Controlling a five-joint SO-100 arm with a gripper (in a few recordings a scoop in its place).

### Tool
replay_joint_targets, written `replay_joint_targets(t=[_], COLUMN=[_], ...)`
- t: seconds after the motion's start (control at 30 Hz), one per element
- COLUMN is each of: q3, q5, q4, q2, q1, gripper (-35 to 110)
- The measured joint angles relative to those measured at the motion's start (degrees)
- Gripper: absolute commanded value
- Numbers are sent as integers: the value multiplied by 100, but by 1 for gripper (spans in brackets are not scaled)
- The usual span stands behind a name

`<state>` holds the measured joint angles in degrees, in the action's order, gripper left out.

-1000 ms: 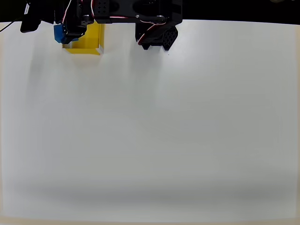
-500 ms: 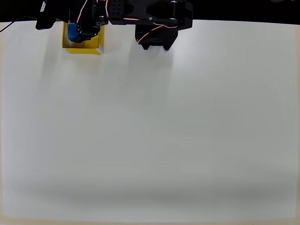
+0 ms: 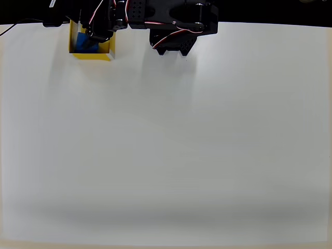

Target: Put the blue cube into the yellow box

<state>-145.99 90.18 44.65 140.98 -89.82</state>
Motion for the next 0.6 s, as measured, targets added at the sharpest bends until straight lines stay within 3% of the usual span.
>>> replay_joint_targets(t=[0.2,0.37,0.6], q3=[0,0,272], q5=[413,932,1151], q4=[264,1134,2628], q2=[62,800,1819], q1=[0,114,1345], gripper=[23,13,4])
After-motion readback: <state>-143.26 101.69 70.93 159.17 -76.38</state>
